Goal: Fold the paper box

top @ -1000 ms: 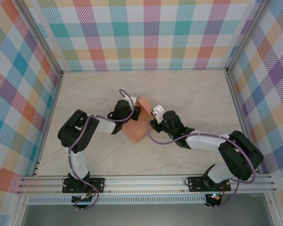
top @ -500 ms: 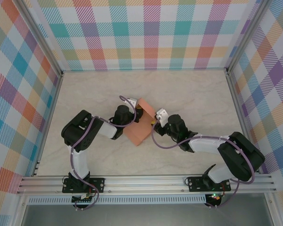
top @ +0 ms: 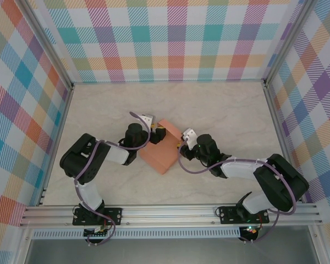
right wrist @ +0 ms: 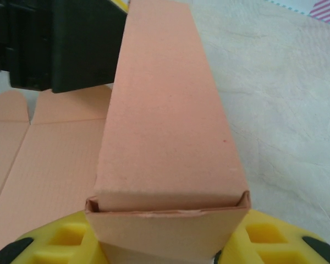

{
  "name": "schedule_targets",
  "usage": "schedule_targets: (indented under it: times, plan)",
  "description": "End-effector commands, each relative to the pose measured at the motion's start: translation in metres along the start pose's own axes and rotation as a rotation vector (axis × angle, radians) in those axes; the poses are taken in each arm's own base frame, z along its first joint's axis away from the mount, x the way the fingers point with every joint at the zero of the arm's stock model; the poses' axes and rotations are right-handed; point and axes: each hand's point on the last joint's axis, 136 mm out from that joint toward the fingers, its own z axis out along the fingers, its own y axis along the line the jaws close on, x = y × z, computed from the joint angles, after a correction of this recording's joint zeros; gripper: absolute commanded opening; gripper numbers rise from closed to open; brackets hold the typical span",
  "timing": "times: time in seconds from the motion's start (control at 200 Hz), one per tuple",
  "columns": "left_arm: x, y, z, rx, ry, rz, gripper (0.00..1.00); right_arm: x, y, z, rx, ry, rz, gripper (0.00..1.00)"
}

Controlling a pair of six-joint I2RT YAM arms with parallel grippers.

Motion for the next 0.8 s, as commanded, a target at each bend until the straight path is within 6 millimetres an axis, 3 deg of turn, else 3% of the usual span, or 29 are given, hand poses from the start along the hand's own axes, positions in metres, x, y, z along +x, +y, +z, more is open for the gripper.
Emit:
schedule_targets:
  times: [0.0, 0.11, 0.245, 0.365, 0.505, 0.635, 0.795]
  plan:
    - [-0.059, -0.029, -0.021, 0.125, -0.146, -0.028, 0.65, 0.033, 0.007, 0.005, -0.033, 0.107, -0.017, 0.31]
    - [-0.069, -0.032, -0.035, 0.111, -0.115, -0.074, 0.66, 0.033, 0.006, 0.007, -0.027, 0.109, -0.022, 0.32]
    - [-0.085, -0.016, -0.049, 0.044, -0.115, -0.153, 0.67, 0.036, 0.006, 0.012, -0.026, 0.116, -0.030, 0.32]
    - [-0.091, 0.009, -0.054, -0.044, -0.099, -0.256, 0.78, 0.037, 0.008, 0.017, -0.042, 0.121, -0.034, 0.33]
    - [-0.069, 0.023, -0.026, -0.077, 0.121, -0.293, 0.76, 0.036, 0.009, 0.019, -0.047, 0.115, -0.043, 0.35]
    - [-0.046, 0.022, -0.002, -0.023, 0.240, -0.338, 0.74, 0.036, 0.011, 0.021, -0.064, 0.116, -0.056, 0.35]
    - [-0.024, 0.022, 0.011, 0.003, 0.314, -0.373, 0.71, 0.037, 0.011, 0.022, -0.070, 0.119, -0.039, 0.36]
